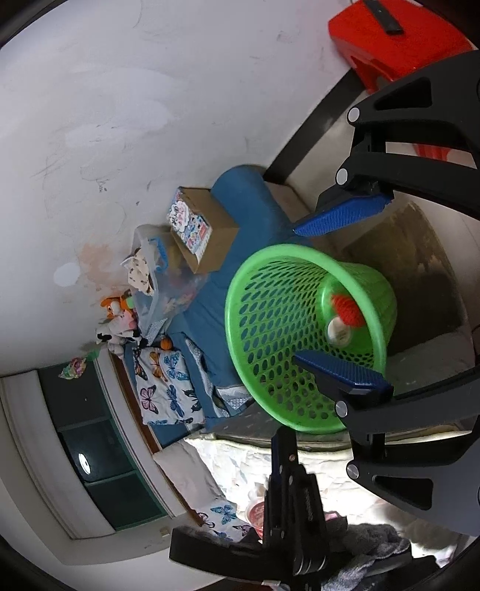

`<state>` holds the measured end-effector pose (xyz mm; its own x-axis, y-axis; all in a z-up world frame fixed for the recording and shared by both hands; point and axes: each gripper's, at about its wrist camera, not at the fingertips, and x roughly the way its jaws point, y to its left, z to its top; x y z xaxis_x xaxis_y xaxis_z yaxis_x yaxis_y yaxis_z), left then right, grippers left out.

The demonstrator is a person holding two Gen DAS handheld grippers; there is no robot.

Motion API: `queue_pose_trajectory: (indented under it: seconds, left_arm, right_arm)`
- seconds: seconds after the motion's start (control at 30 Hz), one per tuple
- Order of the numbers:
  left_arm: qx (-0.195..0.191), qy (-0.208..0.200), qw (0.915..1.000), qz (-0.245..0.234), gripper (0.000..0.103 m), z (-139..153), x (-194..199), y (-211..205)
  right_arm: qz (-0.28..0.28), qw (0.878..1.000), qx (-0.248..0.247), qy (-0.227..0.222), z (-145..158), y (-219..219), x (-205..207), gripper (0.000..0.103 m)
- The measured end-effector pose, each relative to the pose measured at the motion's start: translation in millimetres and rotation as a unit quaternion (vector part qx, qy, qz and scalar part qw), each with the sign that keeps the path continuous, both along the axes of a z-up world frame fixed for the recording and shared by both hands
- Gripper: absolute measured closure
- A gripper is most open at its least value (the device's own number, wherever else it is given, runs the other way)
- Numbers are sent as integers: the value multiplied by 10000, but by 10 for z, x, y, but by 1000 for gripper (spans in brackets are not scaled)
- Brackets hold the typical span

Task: Collect trash
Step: 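Move both tools back over the mattress toward the remaining trash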

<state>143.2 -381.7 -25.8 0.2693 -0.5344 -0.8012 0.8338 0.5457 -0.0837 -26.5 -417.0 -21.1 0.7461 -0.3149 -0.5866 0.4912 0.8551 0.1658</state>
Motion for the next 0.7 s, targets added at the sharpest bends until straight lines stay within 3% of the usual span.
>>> queue_pose_trajectory:
  seconds: [0.2,0.27,0.6,0.7]
  left_arm:
    - [-423,-65,9984,379,76,264,-119,490]
    - [-544,-169,9968,566,63,353,-200,728]
    - [-789,-621,9805,1690,51,540,-433,1926]
    - [-817,-577,9735,2056,49,523,-441,2282]
  right_arm:
    - [309,9995,-5,-49,95,254,17,31]
    - [491,9988,-25,-65,119,406,51,28]
    - [1328,9911,-90,-86,259,1095,338,23]
    - [1572,9874,-150,-59,281,1315,450,23]
